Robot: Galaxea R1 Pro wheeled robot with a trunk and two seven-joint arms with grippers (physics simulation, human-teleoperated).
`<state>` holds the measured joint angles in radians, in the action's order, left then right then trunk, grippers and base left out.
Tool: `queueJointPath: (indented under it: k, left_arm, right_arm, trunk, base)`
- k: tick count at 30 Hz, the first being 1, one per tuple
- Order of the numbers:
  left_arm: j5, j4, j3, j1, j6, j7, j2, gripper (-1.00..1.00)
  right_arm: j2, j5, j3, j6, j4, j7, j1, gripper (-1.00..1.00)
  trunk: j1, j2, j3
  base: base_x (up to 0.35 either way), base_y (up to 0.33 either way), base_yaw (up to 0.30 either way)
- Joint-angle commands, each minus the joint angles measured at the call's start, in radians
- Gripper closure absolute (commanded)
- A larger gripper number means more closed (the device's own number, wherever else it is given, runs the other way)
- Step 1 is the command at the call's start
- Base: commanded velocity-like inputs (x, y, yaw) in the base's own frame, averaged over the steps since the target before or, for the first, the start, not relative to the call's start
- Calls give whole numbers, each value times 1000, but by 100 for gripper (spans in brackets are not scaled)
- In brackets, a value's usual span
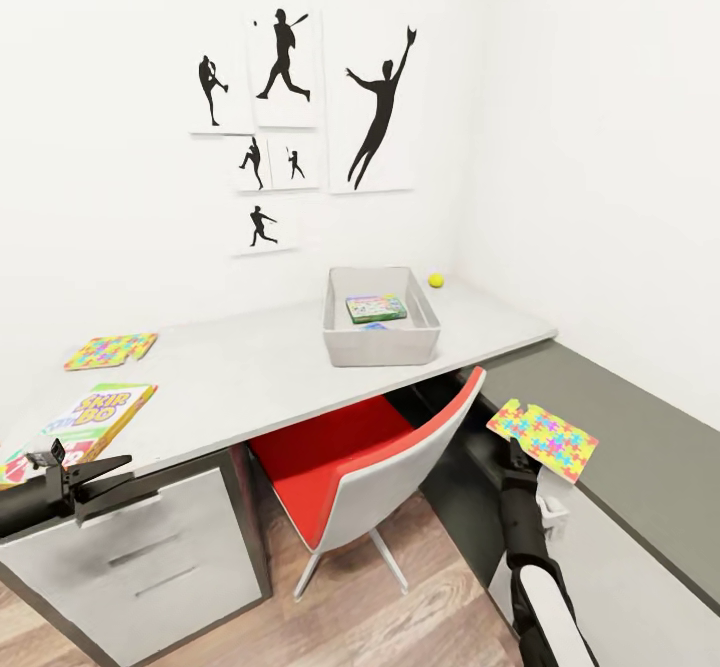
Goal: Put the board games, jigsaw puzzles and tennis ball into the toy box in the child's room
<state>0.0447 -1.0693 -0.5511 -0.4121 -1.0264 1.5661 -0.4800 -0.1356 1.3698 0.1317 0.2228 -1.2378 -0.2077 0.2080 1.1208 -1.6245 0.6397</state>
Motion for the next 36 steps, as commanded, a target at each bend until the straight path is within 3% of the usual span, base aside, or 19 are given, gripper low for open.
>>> queueJointPath:
  k: [1, 9, 36]
  left_arm:
    - [-1, 0, 0, -1, -11, 5, 0, -100]
    - [-2, 0, -1, -1, -11, 5, 0, -100]
    - [-1, 3, -2, -1, -11, 5, -1, -100]
  right_arm:
    - [0, 15, 6, 1, 3, -7, 1, -100]
    - [1, 32, 52, -4, 15, -7, 1, -100]
    - [1, 35, 66, -5, 61, -6, 2, -100]
  trunk:
    - [0, 0, 1]
    - [0, 0, 1]
    - [0, 0, 1]
  base:
    - [41, 19, 0]
    - [14, 6, 0]
    - [33, 0, 0]
